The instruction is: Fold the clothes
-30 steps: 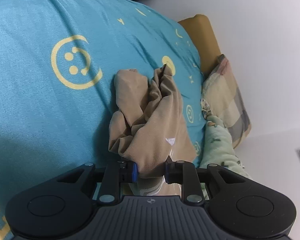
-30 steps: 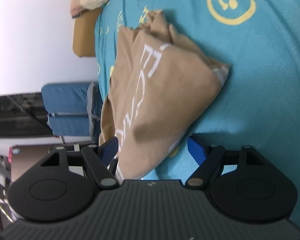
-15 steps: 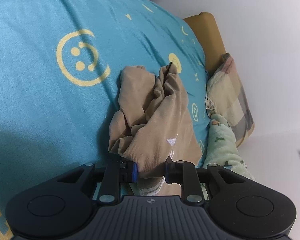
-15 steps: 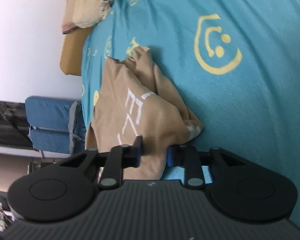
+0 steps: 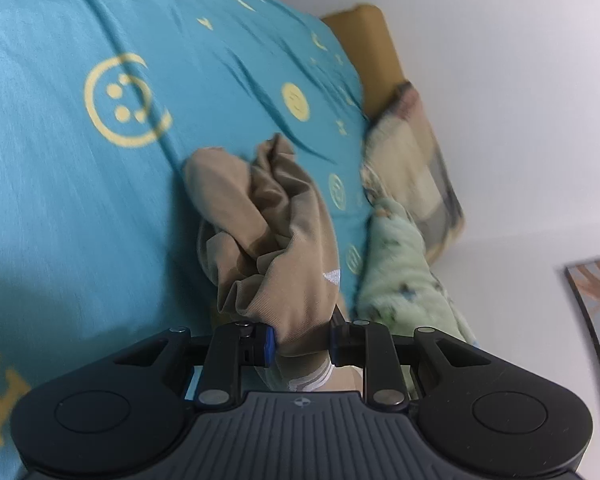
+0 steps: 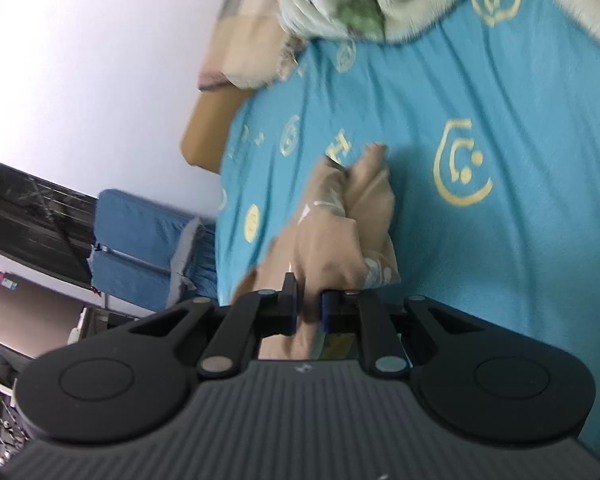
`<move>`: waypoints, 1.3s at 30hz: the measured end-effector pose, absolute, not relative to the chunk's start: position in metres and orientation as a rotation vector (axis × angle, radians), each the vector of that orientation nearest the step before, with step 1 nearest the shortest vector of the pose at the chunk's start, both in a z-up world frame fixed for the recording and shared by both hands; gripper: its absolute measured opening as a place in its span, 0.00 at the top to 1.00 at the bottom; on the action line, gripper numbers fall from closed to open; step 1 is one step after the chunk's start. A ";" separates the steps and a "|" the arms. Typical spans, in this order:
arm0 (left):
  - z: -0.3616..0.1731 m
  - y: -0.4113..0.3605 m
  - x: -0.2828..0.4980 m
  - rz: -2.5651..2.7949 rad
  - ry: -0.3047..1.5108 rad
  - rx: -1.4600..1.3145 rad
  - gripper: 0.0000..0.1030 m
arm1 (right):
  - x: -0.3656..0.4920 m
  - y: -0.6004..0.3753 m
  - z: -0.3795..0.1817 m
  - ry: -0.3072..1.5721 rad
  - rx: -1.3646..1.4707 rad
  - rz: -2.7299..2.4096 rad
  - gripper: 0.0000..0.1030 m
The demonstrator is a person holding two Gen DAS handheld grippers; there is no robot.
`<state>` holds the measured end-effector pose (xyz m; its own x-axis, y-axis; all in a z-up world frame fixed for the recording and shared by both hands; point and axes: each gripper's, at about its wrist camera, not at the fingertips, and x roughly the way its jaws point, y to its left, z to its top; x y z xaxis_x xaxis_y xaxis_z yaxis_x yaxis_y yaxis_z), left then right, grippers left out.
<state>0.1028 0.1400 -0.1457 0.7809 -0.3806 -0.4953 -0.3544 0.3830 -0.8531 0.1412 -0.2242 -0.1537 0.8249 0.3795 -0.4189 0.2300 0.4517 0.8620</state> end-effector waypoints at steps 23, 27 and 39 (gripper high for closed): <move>-0.025 -0.050 0.158 -0.341 0.933 -1.040 0.76 | 0.043 -0.388 -0.024 0.392 1.062 0.057 0.87; 0.011 -0.128 0.209 -0.435 0.934 -0.956 0.76 | 0.064 -0.448 0.024 0.325 0.983 0.000 0.87; 0.054 -0.342 0.267 -0.977 0.777 -0.545 0.75 | 0.069 -0.554 0.096 0.097 0.685 -0.245 0.86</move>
